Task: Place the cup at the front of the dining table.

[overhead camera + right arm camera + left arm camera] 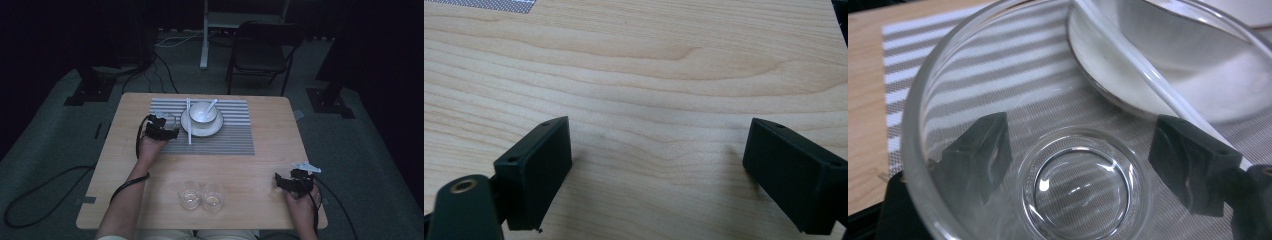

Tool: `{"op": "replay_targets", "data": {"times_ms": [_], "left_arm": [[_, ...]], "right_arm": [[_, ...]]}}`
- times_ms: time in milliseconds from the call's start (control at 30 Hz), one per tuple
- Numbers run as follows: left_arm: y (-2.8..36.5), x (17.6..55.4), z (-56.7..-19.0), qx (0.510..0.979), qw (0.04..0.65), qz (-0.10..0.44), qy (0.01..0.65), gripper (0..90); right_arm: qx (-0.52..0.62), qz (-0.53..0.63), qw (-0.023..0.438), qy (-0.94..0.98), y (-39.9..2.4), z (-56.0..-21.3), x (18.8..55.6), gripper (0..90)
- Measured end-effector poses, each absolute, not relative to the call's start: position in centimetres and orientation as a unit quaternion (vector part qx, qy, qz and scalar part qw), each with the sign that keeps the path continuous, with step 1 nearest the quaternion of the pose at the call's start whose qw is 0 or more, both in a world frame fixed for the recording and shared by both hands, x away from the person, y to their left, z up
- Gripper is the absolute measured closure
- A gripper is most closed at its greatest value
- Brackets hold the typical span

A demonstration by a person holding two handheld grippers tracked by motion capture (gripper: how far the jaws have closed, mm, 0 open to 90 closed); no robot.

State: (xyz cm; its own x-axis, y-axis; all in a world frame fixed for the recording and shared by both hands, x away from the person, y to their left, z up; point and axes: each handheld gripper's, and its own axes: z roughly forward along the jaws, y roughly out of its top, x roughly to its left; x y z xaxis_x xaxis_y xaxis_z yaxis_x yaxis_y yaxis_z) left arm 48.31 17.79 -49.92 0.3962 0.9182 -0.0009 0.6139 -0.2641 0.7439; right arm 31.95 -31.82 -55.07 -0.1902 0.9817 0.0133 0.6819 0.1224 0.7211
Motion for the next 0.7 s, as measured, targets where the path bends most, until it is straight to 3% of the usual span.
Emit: {"op": "replay_targets", "data": {"times_ms": [700], "left_arm": [[16.9, 51.5, -52.3, 0.751, 0.308, 0.230, 0.536, 21.3]], "right_arm": [[0.588, 0.306, 0.246, 0.707, -31.8, -55.1, 31.9, 12.1]]}}
